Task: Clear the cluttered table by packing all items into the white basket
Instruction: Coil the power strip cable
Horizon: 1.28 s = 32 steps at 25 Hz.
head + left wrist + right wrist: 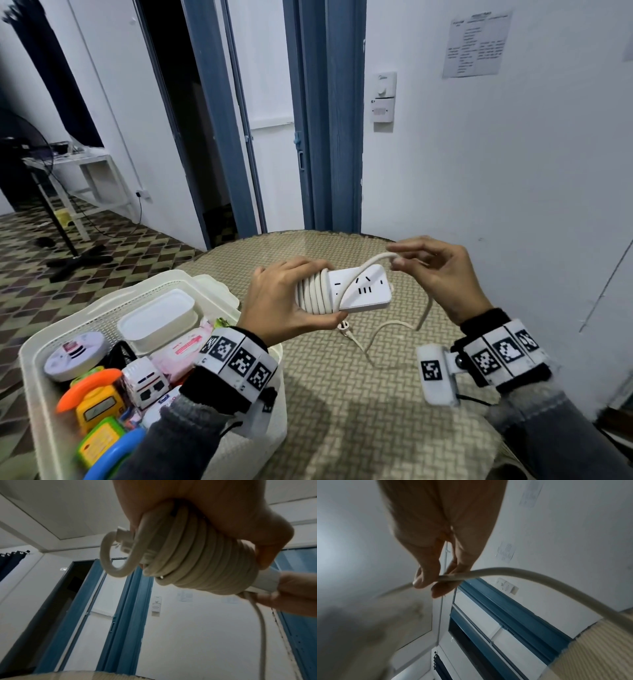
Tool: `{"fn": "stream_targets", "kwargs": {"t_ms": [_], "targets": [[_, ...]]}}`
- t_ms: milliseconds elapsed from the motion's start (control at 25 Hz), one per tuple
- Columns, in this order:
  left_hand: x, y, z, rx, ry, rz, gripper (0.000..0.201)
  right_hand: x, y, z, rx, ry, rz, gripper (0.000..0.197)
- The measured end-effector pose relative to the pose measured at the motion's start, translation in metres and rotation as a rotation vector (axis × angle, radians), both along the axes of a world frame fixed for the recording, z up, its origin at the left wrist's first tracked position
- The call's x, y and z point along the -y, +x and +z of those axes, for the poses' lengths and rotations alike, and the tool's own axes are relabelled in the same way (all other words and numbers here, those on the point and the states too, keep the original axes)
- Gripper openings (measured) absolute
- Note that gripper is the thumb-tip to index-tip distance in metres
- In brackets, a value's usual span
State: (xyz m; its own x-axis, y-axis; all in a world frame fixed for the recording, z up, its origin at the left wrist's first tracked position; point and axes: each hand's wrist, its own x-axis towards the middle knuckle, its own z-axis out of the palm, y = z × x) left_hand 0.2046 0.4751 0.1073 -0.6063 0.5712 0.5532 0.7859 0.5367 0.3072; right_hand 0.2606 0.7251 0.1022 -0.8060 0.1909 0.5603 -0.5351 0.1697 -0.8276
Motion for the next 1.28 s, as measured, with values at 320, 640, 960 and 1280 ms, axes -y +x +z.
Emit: {"fn": "stream_targets", "kwargs": {"t_ms": [320, 640, 960, 1280], "targets": [[-0.014, 0.013, 0.006, 0.118, 0.249, -0.056, 0.064, 0.060, -0.013, -0.049, 0.227, 0.075, 0.041, 0.009], [0.007, -0.009, -0.005, 0.022, 0.198, 0.206, 0.066, 0.055, 0.005, -0.084, 0.278, 0.092, 0.166, 0.032], [0.012, -0.008, -0.005, 0.036, -0.143, 0.242, 0.095, 0.051, 0.001, -0.037, -0.208, 0.734, -0.200, 0.023], [-0.003, 0.001, -0.012, 0.012, -0.038, 0.165, 0.082, 0.046, -0.006, -0.015, -0.064, 0.511, -0.278, 0.038]]}}
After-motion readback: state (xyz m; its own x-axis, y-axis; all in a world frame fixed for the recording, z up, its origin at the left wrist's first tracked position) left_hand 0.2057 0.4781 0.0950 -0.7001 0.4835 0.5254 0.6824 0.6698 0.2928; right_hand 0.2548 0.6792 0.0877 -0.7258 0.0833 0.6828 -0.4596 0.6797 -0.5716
